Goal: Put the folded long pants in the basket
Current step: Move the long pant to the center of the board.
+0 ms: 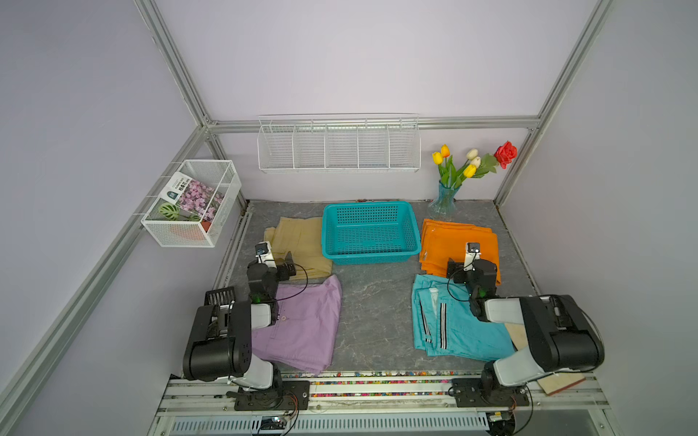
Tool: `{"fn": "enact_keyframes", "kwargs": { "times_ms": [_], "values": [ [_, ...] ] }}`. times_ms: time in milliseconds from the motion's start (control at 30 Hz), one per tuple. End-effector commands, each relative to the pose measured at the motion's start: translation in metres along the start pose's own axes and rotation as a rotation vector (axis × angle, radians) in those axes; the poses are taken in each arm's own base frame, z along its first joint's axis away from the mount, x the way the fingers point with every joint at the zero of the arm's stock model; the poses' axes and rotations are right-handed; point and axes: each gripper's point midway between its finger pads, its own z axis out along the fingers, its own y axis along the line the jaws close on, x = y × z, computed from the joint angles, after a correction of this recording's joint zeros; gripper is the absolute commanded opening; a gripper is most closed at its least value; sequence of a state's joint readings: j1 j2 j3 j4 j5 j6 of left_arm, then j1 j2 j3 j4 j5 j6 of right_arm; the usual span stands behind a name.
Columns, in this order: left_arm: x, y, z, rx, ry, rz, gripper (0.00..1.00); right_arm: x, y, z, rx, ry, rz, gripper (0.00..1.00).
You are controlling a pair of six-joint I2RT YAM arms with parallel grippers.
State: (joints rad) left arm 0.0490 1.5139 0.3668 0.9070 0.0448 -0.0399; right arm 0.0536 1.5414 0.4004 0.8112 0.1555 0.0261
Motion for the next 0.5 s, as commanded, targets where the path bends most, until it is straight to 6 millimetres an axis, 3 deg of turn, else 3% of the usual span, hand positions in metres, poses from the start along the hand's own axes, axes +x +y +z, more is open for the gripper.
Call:
{"fn": "enact_keyframes", "kwargs": {
  "times_ms": [0, 467],
  "values": [
    [0.0008, -0.0013, -0.0009, -0.007, 0.003, 0.015, 1.00, -0.0079, 0.0002, -0.0019, -0.002, -0.017, -0.001, 0.99],
    [0.0011, -0.0016, -0.0005, -0.006, 0.005, 0.016, 1.00, -0.0080, -0.0010, -0.0010, 0.003, -0.015, 0.008, 0.99]
  ]
}}
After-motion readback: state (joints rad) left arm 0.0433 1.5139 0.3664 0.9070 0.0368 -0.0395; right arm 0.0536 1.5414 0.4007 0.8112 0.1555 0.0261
